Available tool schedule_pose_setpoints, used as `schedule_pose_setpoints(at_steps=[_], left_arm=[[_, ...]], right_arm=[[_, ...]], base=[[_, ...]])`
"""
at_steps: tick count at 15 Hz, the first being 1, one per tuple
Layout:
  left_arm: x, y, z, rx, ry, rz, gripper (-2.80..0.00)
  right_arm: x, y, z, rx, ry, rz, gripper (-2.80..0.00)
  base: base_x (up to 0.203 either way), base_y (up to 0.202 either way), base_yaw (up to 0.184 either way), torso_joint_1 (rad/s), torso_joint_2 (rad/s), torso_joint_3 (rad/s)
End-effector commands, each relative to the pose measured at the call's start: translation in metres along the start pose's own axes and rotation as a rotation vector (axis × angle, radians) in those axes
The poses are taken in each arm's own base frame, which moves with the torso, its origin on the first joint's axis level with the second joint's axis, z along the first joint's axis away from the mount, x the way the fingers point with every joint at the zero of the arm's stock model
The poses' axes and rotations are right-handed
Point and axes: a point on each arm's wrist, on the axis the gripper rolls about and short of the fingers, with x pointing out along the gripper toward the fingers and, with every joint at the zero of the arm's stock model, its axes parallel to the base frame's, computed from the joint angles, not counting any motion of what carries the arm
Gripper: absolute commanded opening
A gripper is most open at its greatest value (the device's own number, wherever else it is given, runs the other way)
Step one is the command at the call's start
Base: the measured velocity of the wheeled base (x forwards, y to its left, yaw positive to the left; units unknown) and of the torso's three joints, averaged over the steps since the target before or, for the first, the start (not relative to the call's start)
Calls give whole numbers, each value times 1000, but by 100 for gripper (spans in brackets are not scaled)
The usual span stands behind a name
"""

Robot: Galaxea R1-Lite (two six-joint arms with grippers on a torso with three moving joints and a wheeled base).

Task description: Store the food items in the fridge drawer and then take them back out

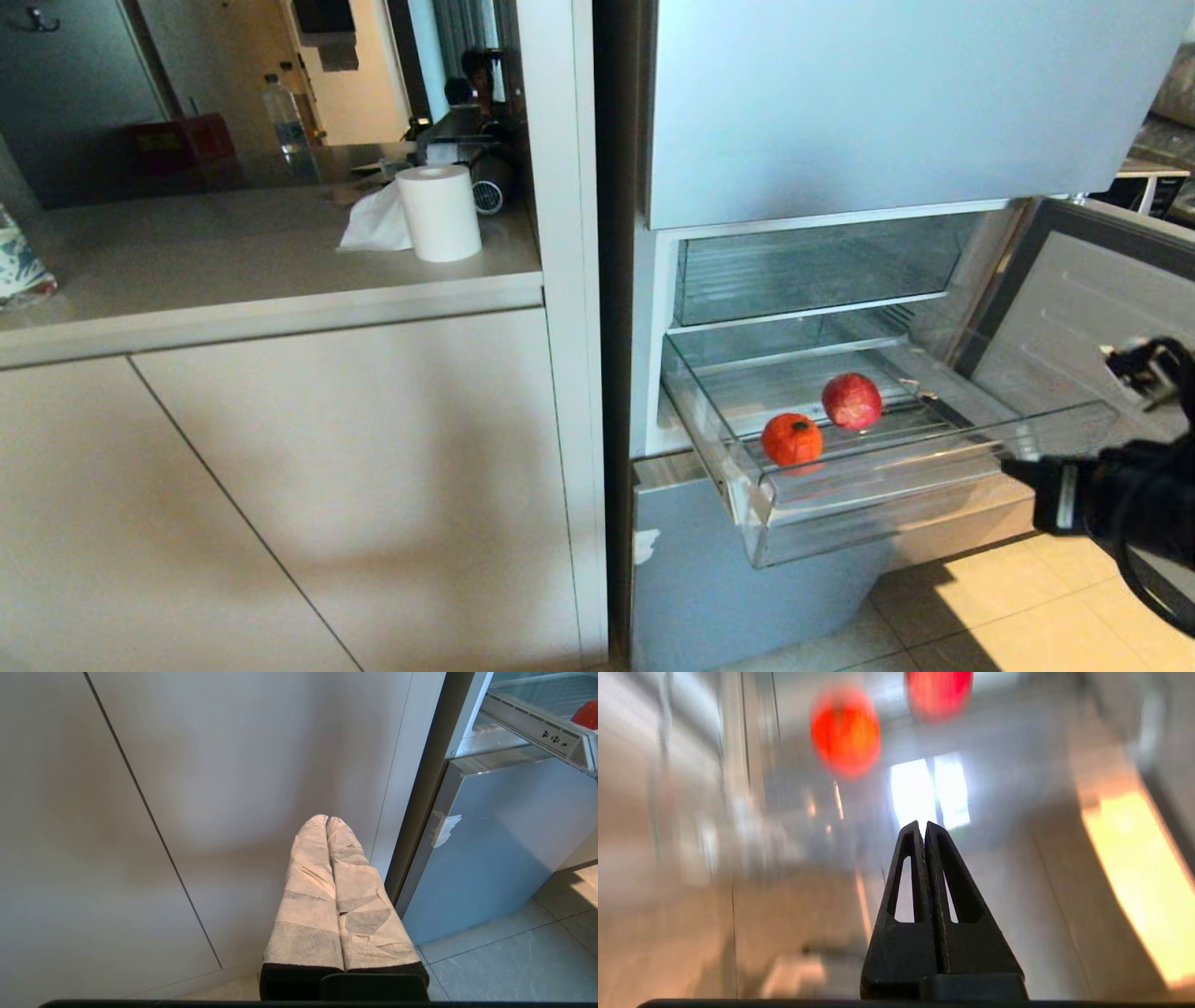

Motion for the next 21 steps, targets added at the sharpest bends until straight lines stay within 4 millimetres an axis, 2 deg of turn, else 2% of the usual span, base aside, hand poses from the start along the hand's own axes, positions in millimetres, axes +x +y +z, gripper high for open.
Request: schedule_pose_setpoints(at_steps=[1,3,5,9,11,13,16,18,19,21], left_arm=[[0,0,0,0,1,0,-280],[0,0,0,0,0,0,-280],[0,0,0,0,1,0,-280],[0,0,0,0,1,0,-280],[0,0,0,0,1,0,-280],[0,0,0,1,1,0,-280],[0,0,0,0,1,0,-280],[0,0,0,0,0,0,-280],[0,0,0,0,1,0,-280],[0,0,0,0,1,0,-280]], right_arm=[[-38,-7,-41,-10,26,7,-280],[-26,-6,-51,-23,138,19,-280],[3,-2,-55,-29,275,46,-280],[86,9,-45,-26,437,73,-280],[135,17,-34,-22,425,84,-280],[174,27,-17,-22,357,108,-280],[213,40,-5,11,299,128,-280],[239,51,5,124,209,143,-280],[245,58,11,181,143,159,-280],[243,61,8,223,122,162,-280]], base=[[0,0,0,0,0,0],[0,0,0,0,0,0],[0,0,0,0,0,0],[0,0,0,0,0,0],[0,0,0,0,0,0],[0,0,0,0,0,0],[0,0,0,0,0,0],[0,0,0,0,0,0],[0,0,0,0,0,0],[0,0,0,0,0,0]])
